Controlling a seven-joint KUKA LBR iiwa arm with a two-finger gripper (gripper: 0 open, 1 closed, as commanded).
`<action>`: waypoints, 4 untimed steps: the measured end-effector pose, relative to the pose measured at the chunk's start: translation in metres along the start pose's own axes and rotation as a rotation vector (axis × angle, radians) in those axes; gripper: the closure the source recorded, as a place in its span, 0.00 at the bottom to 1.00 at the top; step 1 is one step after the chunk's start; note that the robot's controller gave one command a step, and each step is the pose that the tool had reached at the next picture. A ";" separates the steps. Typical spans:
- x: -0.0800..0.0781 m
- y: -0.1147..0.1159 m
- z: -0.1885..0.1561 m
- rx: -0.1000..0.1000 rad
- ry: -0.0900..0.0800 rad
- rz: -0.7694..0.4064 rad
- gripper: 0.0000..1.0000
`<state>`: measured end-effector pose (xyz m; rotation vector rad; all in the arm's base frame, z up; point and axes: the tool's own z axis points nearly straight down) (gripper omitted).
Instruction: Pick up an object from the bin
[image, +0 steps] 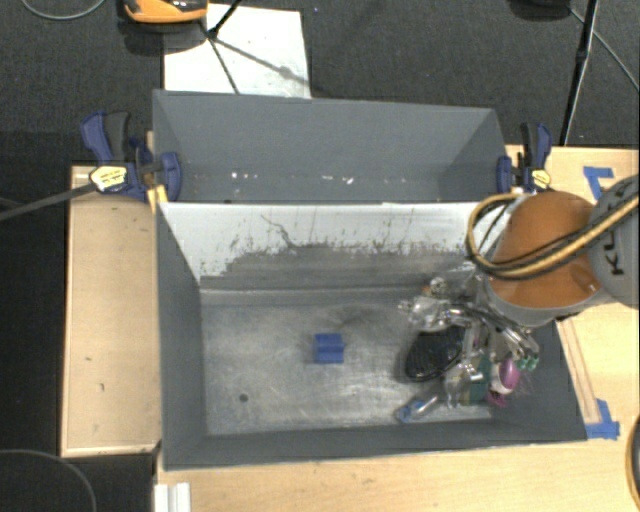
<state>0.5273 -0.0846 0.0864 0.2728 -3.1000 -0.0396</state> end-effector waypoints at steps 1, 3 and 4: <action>-0.004 0.005 0.011 0.014 -0.010 -0.182 0.00; -0.005 0.011 -0.002 0.021 -0.026 -0.184 1.00; -0.005 0.013 -0.045 0.031 -0.030 -0.186 1.00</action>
Offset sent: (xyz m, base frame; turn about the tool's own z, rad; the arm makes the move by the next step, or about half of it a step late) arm 0.0035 -0.0019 -0.0164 -0.1807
